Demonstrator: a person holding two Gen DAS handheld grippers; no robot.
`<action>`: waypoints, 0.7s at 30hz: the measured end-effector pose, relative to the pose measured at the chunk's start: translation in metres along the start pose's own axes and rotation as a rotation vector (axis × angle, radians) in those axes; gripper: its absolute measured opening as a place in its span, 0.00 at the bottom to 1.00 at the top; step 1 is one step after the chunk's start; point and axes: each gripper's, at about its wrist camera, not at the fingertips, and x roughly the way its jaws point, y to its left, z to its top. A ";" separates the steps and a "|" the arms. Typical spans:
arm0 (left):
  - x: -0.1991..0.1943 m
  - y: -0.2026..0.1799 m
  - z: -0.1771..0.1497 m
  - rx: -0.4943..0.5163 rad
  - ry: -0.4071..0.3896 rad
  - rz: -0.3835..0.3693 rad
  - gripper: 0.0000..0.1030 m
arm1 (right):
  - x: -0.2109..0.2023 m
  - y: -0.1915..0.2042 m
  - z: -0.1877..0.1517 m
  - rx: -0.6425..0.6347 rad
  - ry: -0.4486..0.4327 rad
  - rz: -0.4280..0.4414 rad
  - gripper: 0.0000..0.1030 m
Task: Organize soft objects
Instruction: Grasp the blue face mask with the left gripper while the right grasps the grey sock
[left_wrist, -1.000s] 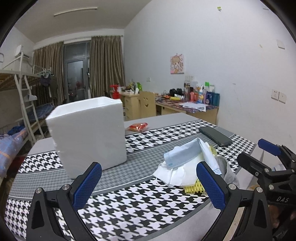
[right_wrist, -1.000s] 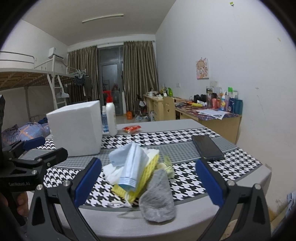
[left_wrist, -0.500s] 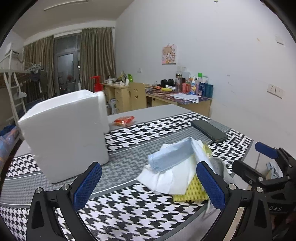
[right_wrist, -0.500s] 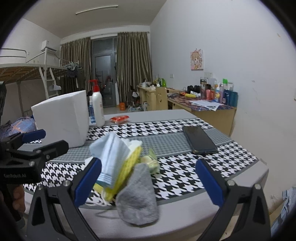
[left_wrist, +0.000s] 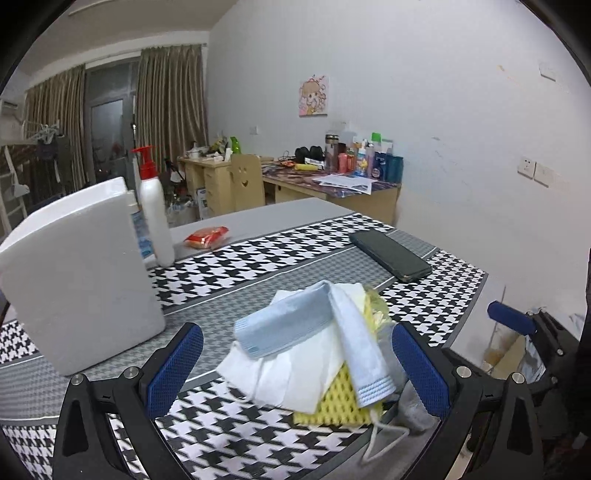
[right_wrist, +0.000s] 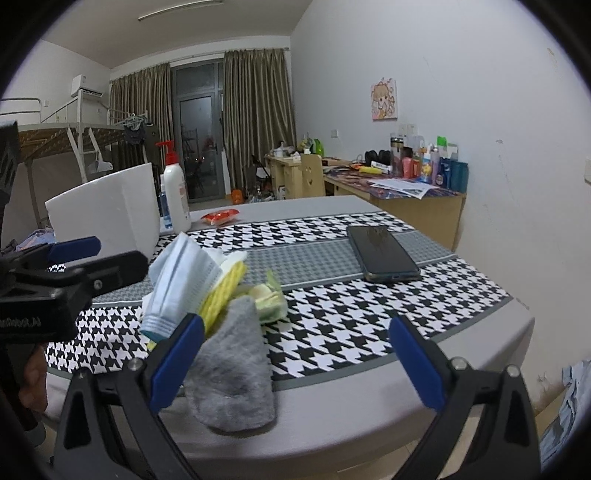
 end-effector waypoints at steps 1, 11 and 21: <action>0.002 -0.001 0.001 -0.003 0.004 -0.008 0.99 | 0.001 0.000 -0.001 0.001 0.004 0.004 0.98; 0.029 -0.010 0.004 -0.016 0.062 -0.052 0.75 | 0.012 -0.008 -0.007 -0.006 0.042 0.040 0.95; 0.049 -0.011 0.003 -0.067 0.132 -0.083 0.55 | 0.021 -0.008 -0.007 -0.006 0.075 0.103 0.83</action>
